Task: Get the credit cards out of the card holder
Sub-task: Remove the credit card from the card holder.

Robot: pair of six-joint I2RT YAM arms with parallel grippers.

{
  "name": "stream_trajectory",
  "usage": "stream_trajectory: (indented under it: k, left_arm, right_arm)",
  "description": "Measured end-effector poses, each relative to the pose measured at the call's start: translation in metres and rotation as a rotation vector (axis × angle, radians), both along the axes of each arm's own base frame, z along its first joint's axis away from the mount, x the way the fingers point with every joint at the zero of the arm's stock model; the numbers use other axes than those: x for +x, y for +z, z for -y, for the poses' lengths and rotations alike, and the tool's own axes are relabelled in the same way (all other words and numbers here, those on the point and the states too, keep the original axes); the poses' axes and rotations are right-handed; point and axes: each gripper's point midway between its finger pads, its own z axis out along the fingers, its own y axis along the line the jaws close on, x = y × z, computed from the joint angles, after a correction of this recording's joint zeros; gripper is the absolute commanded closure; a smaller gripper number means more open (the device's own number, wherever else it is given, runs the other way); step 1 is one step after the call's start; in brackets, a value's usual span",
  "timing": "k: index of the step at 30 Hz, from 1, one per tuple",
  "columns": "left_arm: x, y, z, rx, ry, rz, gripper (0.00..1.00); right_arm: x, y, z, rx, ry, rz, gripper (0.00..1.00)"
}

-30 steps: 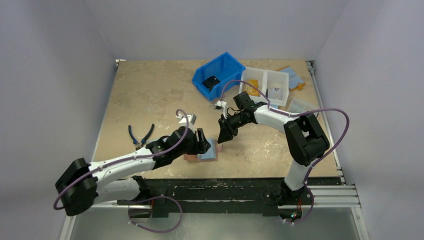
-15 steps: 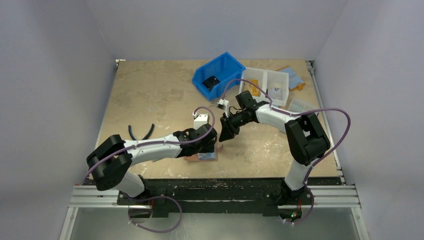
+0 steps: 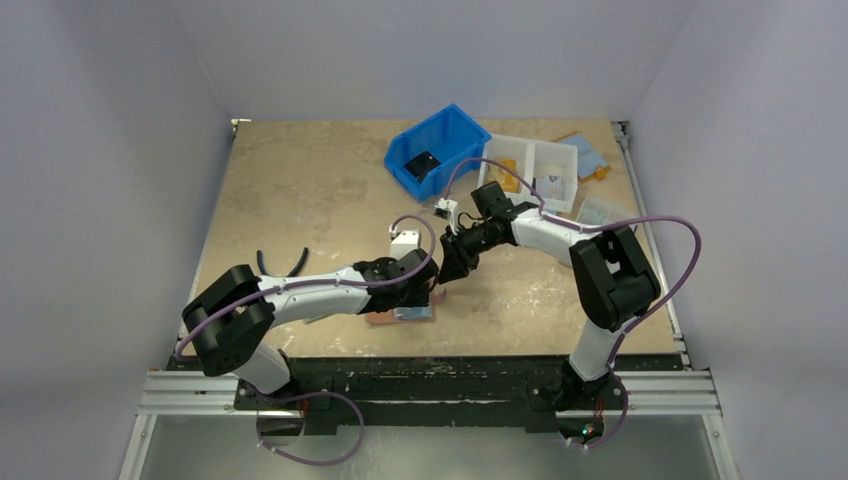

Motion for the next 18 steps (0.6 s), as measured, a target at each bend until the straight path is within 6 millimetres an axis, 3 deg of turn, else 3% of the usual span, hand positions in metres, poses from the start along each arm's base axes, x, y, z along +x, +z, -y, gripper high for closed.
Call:
stream_trajectory:
  k: [3,8,10,14,18]
  left_arm:
    - [0.002,-0.001,-0.001,0.013,0.006,0.003,0.51]
    - [0.003,-0.001,-0.005,0.035,0.020,0.017,0.83]
    - [0.004,-0.001,-0.006,0.035,0.030,0.022,0.89]
    - [0.001,-0.001,-0.015,0.034,0.043,0.034,0.94]
    - [-0.004,0.003,-0.034,-0.032,0.077,0.035,0.89]
  right_arm:
    - [0.000,0.000,0.000,0.000,0.000,0.000,0.64]
    - [0.000,0.000,0.000,0.000,0.000,0.000,0.64]
    - [0.000,0.000,0.000,0.000,0.000,0.000,0.64]
    - [0.000,0.000,0.000,0.000,0.000,0.001,0.64]
    - [0.000,0.000,0.000,0.001,0.003,0.005,0.64]
